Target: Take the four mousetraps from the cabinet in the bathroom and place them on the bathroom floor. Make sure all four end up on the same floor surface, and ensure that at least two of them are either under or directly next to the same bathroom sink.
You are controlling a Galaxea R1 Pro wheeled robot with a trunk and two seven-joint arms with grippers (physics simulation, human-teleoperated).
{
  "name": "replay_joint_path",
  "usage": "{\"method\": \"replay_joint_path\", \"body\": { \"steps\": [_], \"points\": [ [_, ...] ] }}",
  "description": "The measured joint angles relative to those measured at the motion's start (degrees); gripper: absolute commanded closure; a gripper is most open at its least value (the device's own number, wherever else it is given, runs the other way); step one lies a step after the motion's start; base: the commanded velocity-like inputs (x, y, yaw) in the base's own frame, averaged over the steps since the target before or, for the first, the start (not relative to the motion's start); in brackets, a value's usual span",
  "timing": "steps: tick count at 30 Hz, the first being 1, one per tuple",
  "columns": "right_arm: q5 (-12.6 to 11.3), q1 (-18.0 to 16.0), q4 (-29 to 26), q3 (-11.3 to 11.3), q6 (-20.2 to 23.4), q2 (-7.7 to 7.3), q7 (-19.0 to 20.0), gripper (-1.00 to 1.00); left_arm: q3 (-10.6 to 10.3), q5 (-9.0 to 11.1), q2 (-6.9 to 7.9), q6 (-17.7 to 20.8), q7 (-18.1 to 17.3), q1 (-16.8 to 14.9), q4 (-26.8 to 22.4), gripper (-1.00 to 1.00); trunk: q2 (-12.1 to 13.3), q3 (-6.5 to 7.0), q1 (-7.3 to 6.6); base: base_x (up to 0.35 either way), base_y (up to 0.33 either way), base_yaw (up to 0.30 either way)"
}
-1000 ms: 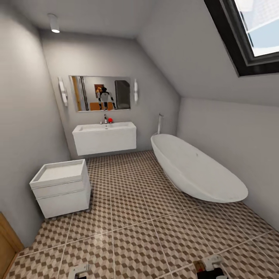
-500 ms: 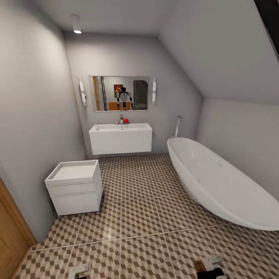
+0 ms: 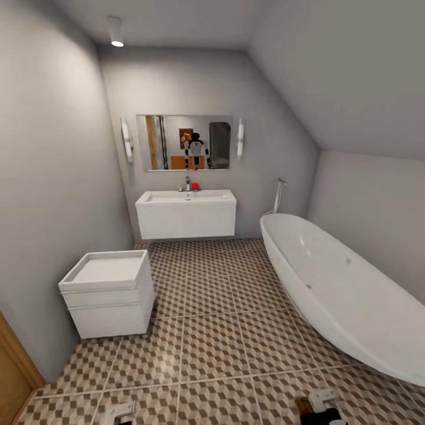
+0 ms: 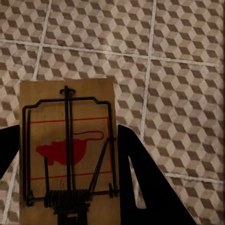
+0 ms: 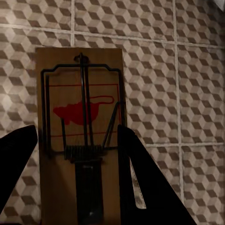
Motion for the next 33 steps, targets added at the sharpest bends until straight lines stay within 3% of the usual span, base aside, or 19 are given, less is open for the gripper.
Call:
{"method": "replay_joint_path", "body": {
  "steps": [12, 33],
  "points": [
    [0.00, 0.00, 0.01, 0.00, -0.02, 0.00, 0.02, 1.00, 0.00, 0.00, 0.03, 0.00, 0.00, 0.00, 0.00, 1.00, 0.00, 0.00, 0.00, 0.331, -0.119, 0.174],
    [0.00, 0.00, 0.01, 0.00, -0.02, 0.00, 0.08, 1.00, 0.00, 0.00, 0.07, 0.00, 0.00, 0.00, 0.01, 1.00, 0.00, 0.00, 0.00, 0.331, -0.080, 0.046]
  ]
}}
